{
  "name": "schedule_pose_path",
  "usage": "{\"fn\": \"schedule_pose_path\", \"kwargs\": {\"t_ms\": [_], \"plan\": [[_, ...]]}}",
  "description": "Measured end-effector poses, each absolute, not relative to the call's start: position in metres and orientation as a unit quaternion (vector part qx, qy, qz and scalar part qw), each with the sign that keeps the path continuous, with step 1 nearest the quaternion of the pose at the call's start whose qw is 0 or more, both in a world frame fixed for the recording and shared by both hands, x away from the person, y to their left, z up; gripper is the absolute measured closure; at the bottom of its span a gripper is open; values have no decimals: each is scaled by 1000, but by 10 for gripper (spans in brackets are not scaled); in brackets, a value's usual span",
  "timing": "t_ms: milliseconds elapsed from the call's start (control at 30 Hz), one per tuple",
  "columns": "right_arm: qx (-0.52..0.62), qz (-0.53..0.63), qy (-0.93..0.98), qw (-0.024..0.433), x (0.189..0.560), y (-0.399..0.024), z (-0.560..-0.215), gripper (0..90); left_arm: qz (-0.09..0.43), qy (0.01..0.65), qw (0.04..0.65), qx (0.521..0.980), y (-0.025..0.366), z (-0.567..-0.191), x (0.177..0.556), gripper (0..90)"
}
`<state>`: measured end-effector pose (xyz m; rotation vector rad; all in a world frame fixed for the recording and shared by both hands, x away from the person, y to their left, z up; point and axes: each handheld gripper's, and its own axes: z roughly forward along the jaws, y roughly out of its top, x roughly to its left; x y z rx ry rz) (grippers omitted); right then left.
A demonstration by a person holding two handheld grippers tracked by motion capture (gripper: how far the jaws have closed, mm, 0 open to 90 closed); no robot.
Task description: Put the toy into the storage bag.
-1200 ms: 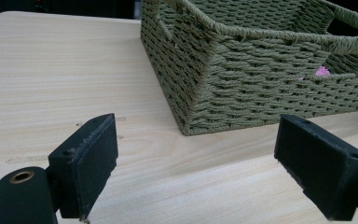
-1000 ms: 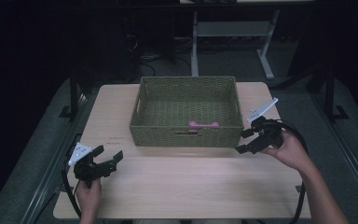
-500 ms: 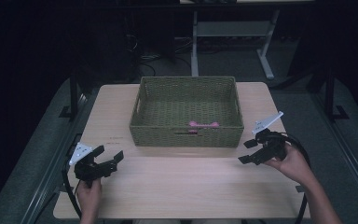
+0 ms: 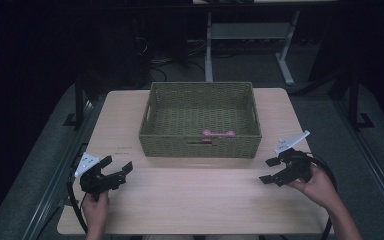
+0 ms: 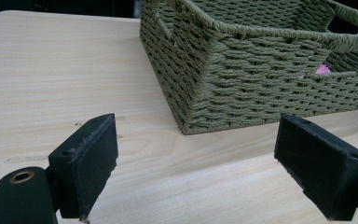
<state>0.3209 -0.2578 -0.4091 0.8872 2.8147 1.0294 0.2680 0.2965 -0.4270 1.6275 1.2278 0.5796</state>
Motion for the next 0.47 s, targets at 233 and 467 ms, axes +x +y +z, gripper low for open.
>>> {"fn": "schedule_pose_path", "kwargs": {"t_ms": [233, 467], "plan": [[295, 336, 895, 14, 310, -264, -414, 255, 237, 505, 489, 671, 296, -427, 268, 128], [293, 328, 897, 45, 294, -256, -417, 245, 238, 503, 487, 673, 296, -428, 269, 128]]}}
